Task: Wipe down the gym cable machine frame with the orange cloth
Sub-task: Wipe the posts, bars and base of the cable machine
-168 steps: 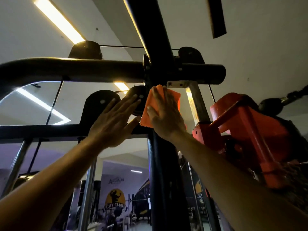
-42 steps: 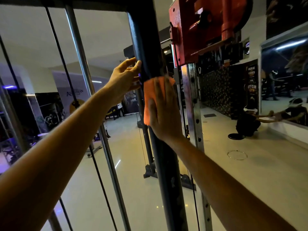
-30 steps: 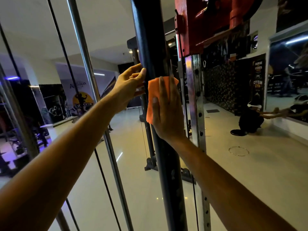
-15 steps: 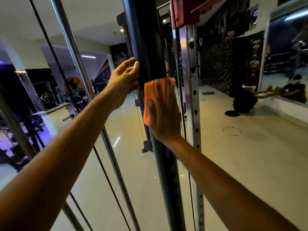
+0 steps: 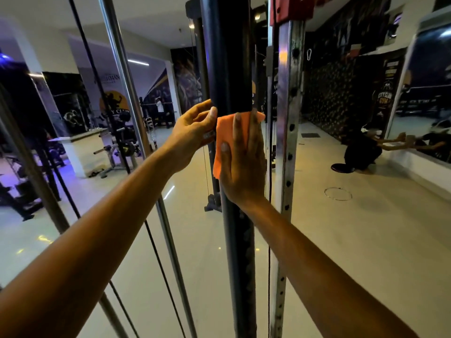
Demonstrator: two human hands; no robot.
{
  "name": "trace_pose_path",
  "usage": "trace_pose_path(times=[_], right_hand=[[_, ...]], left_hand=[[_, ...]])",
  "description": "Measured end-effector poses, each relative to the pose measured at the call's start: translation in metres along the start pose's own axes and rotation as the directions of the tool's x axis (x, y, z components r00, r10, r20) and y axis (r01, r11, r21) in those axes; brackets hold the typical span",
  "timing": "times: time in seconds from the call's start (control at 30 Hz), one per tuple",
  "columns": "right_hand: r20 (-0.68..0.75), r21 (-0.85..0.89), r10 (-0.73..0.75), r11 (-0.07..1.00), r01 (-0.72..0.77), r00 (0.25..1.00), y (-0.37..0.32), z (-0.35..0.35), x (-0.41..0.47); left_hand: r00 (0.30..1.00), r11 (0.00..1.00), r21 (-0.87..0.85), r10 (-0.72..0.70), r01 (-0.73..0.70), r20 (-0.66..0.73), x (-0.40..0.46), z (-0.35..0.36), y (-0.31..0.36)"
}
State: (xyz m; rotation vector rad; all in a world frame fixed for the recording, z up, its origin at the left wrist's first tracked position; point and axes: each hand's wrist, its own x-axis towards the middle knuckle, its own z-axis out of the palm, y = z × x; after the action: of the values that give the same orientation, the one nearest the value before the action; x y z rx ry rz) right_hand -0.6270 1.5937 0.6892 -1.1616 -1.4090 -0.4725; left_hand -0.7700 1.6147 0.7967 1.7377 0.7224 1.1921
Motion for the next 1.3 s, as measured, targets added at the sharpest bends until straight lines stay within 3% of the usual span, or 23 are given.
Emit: trace_pose_path(times=[0.1, 0.2, 0.47, 0.7, 0.83, 1.0, 1.2, 1.3], right_hand=[[0.082, -0.011, 0.039, 0.999, -0.038, 0.996, 0.021, 0.009, -0.079], [0.144, 0.092, 0.100, 0.989, -0.114, 0.985, 0.025, 0.003, -0.134], [0.053, 0.092, 0.040, 0.995, -0.045, 0.998, 0.013, 0.003, -0.043], [0.226, 0.020, 0.040, 0.999, -0.046, 0.973, 0.063, 0.019, -0.159], [0.176, 0.079, -0.043, 0.996, 0.029, 0.983, 0.055, 0.013, -0.120], [0.068, -0.004, -0.088, 0.996, 0.089, 0.994, 0.040, 0.017, -0.088], [0.243, 0.024, -0.076, 0.997, 0.072, 0.967, 0.077, 0.026, -0.189], [0.229, 0.106, -0.088, 0.992, 0.065, 0.969, 0.079, 0.023, -0.184]], left_hand=[[1.000, 1.000, -0.006, -0.019, 0.020, 0.015, -0.007, 0.000, -0.014], [0.999, 0.999, -0.014, -0.034, 0.034, 0.009, -0.012, 0.002, -0.023], [0.998, 0.998, -0.020, -0.060, 0.060, -0.010, -0.023, 0.012, -0.039], [0.999, 0.999, 0.019, -0.043, 0.043, -0.027, -0.040, 0.019, -0.061], [0.997, 0.999, 0.010, -0.052, 0.053, -0.049, -0.050, 0.028, -0.071], [0.992, 0.997, -0.014, -0.082, 0.081, -0.094, -0.057, 0.036, -0.086], [0.987, 0.992, 0.028, -0.123, 0.126, -0.099, -0.067, 0.040, -0.106], [0.983, 0.988, 0.033, -0.147, 0.151, -0.106, -0.076, 0.048, -0.116]])
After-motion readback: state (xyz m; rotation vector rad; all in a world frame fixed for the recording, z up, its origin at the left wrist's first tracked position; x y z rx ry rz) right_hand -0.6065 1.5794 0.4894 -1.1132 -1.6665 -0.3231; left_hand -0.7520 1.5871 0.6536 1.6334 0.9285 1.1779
